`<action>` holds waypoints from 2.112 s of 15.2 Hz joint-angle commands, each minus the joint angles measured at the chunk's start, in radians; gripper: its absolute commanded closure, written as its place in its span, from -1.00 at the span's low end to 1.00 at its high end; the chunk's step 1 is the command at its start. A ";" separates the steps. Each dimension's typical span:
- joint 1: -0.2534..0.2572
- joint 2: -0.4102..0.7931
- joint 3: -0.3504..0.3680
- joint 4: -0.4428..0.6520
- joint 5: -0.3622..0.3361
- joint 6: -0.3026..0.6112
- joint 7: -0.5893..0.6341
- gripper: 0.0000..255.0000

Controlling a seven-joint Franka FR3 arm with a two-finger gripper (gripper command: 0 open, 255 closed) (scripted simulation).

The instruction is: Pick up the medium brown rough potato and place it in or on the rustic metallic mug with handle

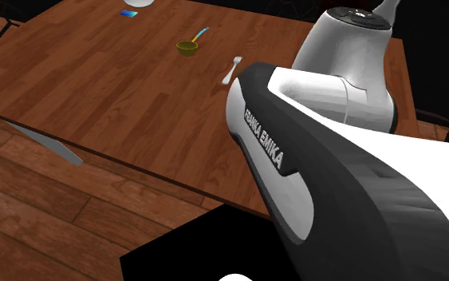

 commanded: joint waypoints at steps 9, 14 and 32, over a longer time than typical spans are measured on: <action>-0.001 -0.071 0.039 0.096 0.017 -0.167 0.011 1.00; 0.002 -0.092 0.056 0.151 0.028 -0.241 0.016 1.00; 0.027 0.164 -0.128 0.498 0.038 -0.322 -0.197 1.00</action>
